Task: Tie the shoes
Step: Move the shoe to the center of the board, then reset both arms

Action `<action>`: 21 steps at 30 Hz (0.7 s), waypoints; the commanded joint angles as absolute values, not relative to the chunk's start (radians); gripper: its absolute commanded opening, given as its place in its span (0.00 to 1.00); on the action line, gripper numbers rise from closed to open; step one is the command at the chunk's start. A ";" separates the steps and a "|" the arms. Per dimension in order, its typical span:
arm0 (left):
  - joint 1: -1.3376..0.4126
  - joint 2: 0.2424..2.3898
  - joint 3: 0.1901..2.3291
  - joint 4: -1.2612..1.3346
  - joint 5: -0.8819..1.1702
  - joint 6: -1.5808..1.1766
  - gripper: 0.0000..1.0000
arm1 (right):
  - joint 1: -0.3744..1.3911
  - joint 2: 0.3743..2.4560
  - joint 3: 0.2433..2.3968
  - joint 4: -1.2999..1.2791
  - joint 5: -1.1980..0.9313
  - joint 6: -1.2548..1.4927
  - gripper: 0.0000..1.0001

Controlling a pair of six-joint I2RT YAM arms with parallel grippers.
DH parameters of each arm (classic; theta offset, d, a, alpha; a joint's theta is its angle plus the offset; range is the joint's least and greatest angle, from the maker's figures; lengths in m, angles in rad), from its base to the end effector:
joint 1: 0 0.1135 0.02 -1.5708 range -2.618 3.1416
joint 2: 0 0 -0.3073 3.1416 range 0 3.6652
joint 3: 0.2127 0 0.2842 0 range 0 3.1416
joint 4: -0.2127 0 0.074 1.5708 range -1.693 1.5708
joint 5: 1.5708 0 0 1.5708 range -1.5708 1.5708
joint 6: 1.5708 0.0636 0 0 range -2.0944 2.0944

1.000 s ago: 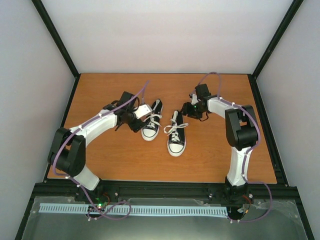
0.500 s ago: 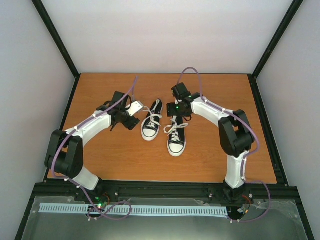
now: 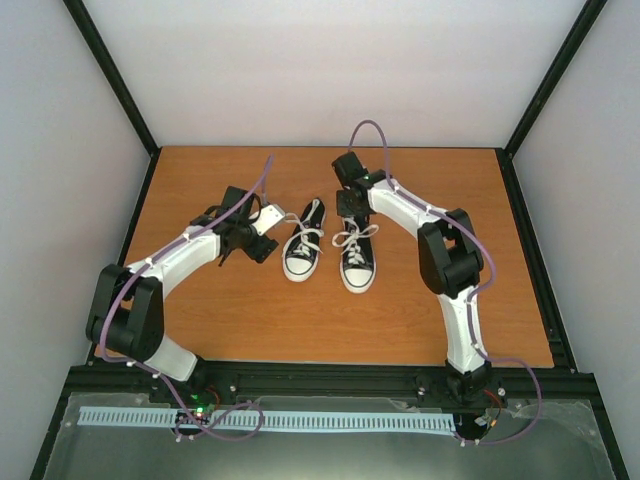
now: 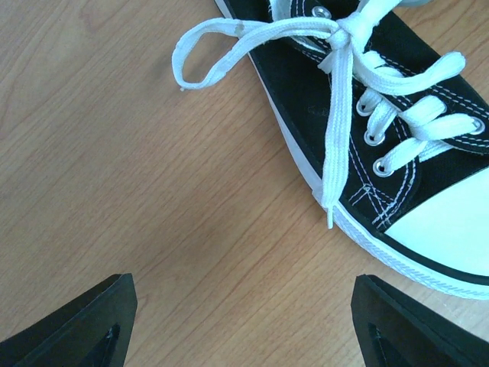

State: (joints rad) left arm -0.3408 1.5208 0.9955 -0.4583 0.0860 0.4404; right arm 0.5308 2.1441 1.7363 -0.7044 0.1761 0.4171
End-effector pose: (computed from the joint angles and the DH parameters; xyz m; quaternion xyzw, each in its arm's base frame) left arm 0.3292 -0.1225 0.2187 0.3756 0.8796 -0.0267 0.2908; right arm 0.4592 0.2566 0.1941 -0.0352 0.9696 0.0271 0.2405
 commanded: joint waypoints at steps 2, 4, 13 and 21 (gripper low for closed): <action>-0.336 1.484 0.982 -0.427 0.083 0.418 0.81 | 0.517 2.236 1.882 -0.735 0.254 0.389 0.04; -0.336 1.480 0.973 -0.421 0.078 0.420 0.81 | 0.516 2.252 1.883 -0.747 0.259 0.407 0.03; -0.336 1.477 0.958 -0.412 0.080 0.422 0.81 | 0.491 2.269 1.844 -0.751 0.247 0.550 0.05; -0.333 1.477 0.965 -0.406 0.071 0.387 0.87 | 0.472 2.117 1.842 -0.744 0.199 0.525 0.71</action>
State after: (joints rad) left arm -0.3401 1.5005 0.9569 -0.4397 0.0772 0.4374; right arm 0.4900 2.2524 1.8462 -0.7441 0.2195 0.5190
